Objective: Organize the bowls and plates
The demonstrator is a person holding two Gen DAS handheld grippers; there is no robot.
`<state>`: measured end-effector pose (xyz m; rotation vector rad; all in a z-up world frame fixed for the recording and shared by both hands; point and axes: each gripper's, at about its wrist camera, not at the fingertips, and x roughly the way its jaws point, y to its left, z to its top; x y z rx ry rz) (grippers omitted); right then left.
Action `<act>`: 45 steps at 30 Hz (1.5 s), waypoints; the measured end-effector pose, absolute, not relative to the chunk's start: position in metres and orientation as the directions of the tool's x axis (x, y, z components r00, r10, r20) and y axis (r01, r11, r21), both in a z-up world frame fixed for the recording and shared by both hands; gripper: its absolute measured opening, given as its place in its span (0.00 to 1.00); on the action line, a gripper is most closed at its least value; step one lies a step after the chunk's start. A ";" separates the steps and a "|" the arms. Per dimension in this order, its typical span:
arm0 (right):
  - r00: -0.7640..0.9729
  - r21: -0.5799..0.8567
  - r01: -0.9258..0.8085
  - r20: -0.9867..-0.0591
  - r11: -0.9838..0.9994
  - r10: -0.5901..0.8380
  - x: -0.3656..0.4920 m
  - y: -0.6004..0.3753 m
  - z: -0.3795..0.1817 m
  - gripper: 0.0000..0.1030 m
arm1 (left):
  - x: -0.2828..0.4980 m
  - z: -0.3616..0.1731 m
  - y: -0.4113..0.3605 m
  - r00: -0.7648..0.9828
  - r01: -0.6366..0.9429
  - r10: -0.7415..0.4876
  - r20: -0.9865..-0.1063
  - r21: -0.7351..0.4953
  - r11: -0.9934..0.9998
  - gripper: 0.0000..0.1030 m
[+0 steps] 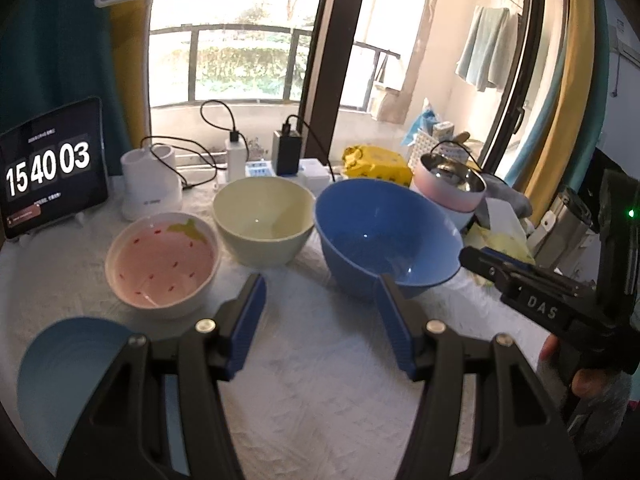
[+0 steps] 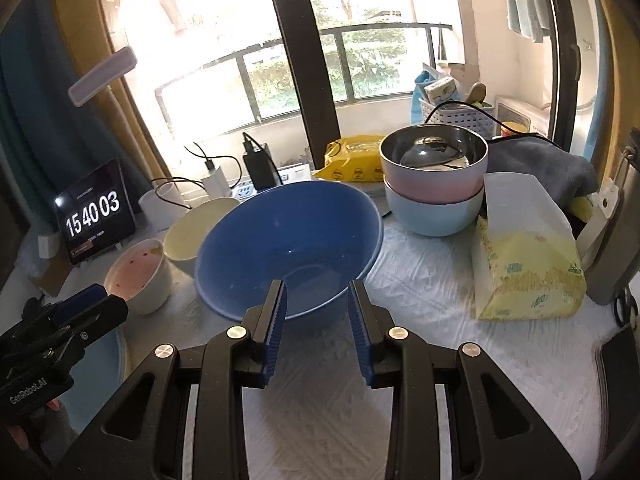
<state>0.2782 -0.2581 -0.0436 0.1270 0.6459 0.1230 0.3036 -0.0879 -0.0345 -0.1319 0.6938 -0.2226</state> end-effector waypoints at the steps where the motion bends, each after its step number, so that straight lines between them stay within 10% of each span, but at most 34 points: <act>1: 0.790 0.158 -0.073 -0.594 0.985 0.154 0.281 -0.260 -0.045 0.32 | 0.307 -0.036 -0.090 0.743 0.162 -0.252 -0.620 -0.198 0.967 0.57; 45: 0.735 0.196 -0.028 -0.661 0.980 0.153 0.347 -0.289 -0.097 0.39 | 0.382 -0.093 -0.144 0.700 0.128 -0.197 -0.686 -0.150 0.980 0.57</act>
